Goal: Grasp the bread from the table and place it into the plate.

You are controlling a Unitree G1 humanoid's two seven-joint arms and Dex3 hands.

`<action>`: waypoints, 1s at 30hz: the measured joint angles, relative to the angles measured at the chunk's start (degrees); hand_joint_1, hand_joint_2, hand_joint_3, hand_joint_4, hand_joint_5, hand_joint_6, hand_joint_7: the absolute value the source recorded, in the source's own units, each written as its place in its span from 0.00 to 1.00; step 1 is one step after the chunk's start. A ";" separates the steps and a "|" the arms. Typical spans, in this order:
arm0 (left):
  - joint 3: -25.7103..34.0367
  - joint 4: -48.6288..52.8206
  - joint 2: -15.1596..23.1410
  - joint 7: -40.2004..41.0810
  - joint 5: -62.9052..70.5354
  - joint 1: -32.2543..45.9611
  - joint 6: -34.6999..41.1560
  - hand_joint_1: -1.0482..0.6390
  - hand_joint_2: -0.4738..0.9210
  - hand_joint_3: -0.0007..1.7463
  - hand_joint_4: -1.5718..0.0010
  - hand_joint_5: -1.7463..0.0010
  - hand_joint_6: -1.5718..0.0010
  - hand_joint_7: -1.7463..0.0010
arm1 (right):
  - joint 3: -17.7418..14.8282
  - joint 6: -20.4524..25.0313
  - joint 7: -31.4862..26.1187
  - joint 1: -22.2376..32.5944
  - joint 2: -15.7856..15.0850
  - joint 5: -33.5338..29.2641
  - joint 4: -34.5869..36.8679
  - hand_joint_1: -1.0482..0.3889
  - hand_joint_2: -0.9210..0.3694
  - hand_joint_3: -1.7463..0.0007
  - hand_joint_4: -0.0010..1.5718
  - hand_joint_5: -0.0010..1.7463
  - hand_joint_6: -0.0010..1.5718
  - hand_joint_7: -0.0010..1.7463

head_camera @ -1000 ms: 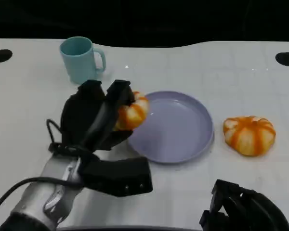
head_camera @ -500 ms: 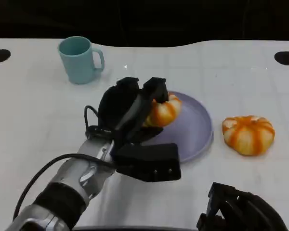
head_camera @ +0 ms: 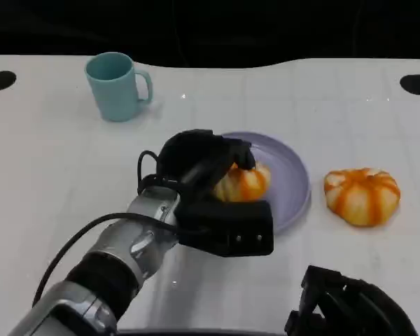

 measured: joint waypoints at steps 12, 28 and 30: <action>-3.35 -7.42 2.54 -13.39 1.93 -0.02 9.32 0.07 1.00 0.18 0.86 0.95 0.92 1.00 | -0.01 -0.45 0.14 -0.01 0.00 -0.01 0.00 0.23 0.00 0.87 0.55 0.91 0.49 0.79; 3.48 -25.02 8.70 -18.74 -9.15 10.02 3.55 0.26 1.00 0.12 0.60 0.83 0.72 0.93 | -0.17 -0.51 0.23 0.27 -0.02 0.62 0.02 0.24 0.00 0.87 0.55 0.91 0.49 0.78; 6.03 -26.74 9.09 -18.61 -12.91 12.87 0.24 0.29 1.00 0.09 0.60 0.63 0.63 0.93 | -0.24 -0.49 0.28 0.34 -0.04 0.71 -0.01 0.24 0.00 0.87 0.55 0.91 0.49 0.78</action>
